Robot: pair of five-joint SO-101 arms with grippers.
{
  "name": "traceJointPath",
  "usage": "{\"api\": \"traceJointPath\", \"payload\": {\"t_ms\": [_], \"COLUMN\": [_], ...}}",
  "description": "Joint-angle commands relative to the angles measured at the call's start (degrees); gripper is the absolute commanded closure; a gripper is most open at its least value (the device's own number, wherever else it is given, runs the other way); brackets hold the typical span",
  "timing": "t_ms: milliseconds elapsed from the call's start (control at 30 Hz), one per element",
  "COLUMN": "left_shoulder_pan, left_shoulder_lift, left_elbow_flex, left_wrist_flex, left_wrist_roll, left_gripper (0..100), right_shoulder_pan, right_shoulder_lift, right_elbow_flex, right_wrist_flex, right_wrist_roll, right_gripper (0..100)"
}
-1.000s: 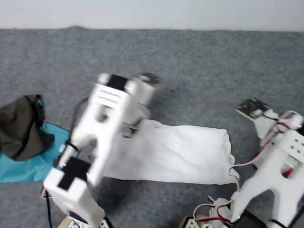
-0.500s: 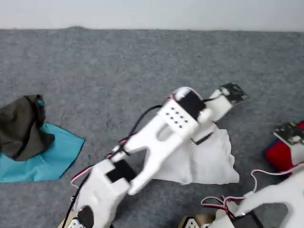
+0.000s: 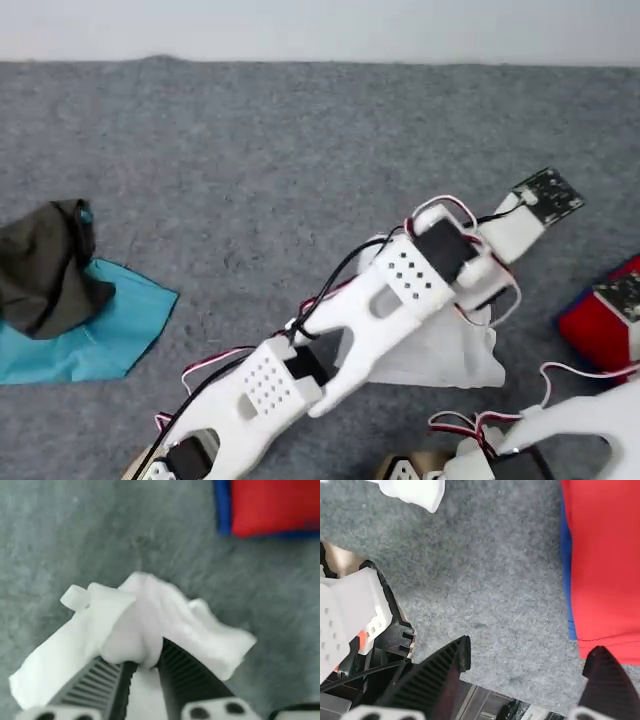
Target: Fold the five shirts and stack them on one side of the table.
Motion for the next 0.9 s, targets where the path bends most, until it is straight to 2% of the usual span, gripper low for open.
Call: {"api": "traceJointPath", "payload": {"t_ms": [0,200,333,433,533,667,767,867], "left_shoulder_pan": [1.93,2.73,0.53,-4.66,-12.31,-20.22,-22.95,-24.88], "left_shoulder_lift": [-0.44,-0.35,-0.79,-0.97,-1.05,-4.40,-11.43,-20.31], "left_elbow_flex": [-5.32,-5.32,-5.32,-5.58,-3.03,4.97,16.31,30.81], "left_wrist_flex": [-0.88,-0.09,0.09,1.49,1.85,1.85,1.85,1.76], "left_wrist_roll": [5.98,6.42,6.42,6.42,6.42,5.63,-0.18,-5.54], "left_gripper": [87,84,84,84,85,85,85,85], "right_shoulder_pan": [-0.75,-1.54,-2.59,-4.53,-10.24,-23.60,-36.00,-46.64], "right_shoulder_lift": [-1.27,-1.45,-1.54,-1.54,-1.54,-1.54,-1.45,-1.27], "right_elbow_flex": [0.09,0.09,0.09,0.18,0.18,0.09,0.09,0.00], "right_wrist_flex": [0.04,0.04,2.77,3.03,3.03,3.03,2.95,2.24], "right_wrist_roll": [0.53,0.53,0.53,-1.76,-6.68,-18.99,-34.29,-49.49], "right_gripper": [64.5,64.5,64.5,64.5,64.5,64.2,63.5,57.2]}}
